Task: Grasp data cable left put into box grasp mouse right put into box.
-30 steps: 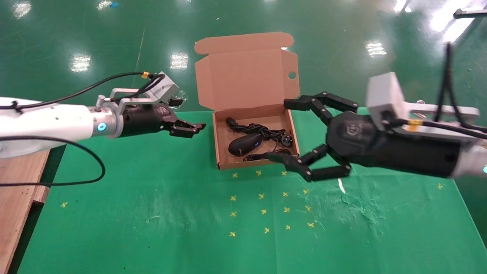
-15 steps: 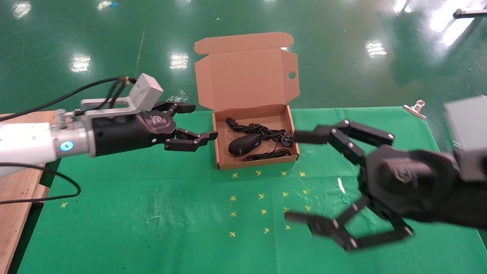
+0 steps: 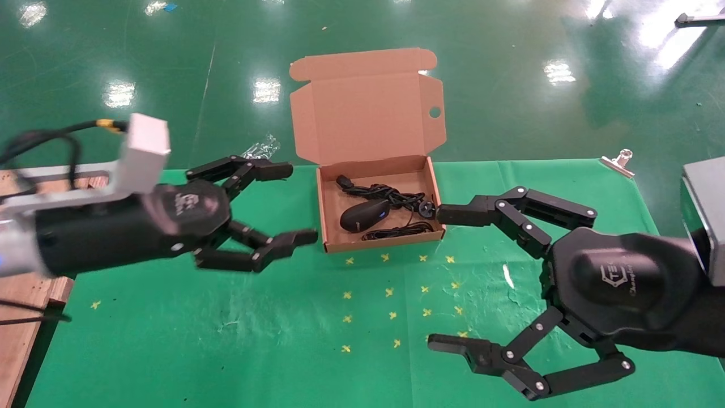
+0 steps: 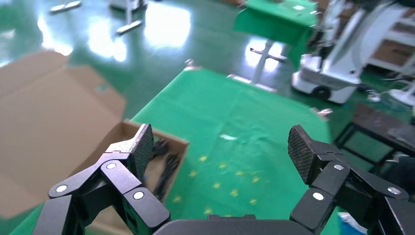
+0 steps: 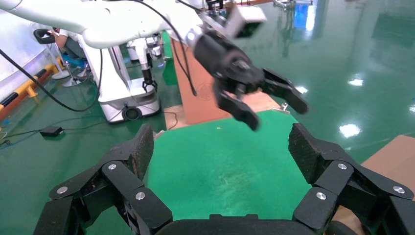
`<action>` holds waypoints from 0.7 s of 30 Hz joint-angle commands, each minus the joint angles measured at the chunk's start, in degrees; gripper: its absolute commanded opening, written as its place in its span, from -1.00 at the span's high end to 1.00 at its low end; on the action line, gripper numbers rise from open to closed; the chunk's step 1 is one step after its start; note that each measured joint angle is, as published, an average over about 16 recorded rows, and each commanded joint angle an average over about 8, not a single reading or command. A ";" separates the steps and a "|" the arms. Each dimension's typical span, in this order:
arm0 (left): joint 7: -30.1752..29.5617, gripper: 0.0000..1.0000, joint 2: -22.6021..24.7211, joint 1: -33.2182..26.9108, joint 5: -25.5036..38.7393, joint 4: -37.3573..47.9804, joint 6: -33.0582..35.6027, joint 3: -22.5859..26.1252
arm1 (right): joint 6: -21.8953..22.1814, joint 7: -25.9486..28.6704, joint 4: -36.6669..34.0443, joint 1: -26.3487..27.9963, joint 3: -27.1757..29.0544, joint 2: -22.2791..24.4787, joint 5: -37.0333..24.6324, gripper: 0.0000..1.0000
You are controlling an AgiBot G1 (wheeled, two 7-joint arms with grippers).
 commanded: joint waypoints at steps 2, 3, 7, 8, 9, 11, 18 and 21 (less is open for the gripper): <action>0.42 -1.00 -1.92 1.96 -2.92 -2.92 2.71 -2.17 | 0.00 -0.01 0.00 0.00 -0.01 0.00 0.01 -1.00; 0.55 -1.00 -2.56 2.62 -3.90 -3.90 3.61 -2.90 | 0.01 -0.01 0.00 0.01 -0.02 0.01 0.01 -1.00; 1.08 -1.00 -4.98 5.09 -7.58 -7.58 7.02 -5.63 | 0.01 -0.02 0.00 0.01 -0.04 0.01 0.02 -1.00; 1.17 -1.00 -5.40 5.52 -8.22 -8.22 7.61 -6.11 | 0.01 -0.02 0.00 0.01 -0.04 0.01 0.03 -1.00; 1.29 -1.00 -5.94 6.07 -9.03 -9.05 8.37 -6.71 | 0.01 -0.02 0.03 -0.01 -0.03 0.04 0.06 -1.00; 1.48 -1.00 -6.84 6.99 -10.44 -10.45 9.67 -7.75 | 0.00 -0.02 0.08 -0.05 -0.01 0.07 0.11 -1.00; 1.67 -1.00 -7.90 8.08 -12.16 -12.04 11.16 -8.98 | -0.02 -0.03 0.15 -0.11 0.02 0.13 0.18 -1.00; 1.64 -1.00 -7.65 7.83 -11.79 -11.64 10.78 -8.69 | -0.01 -0.03 0.11 -0.09 0.01 0.11 0.15 -1.00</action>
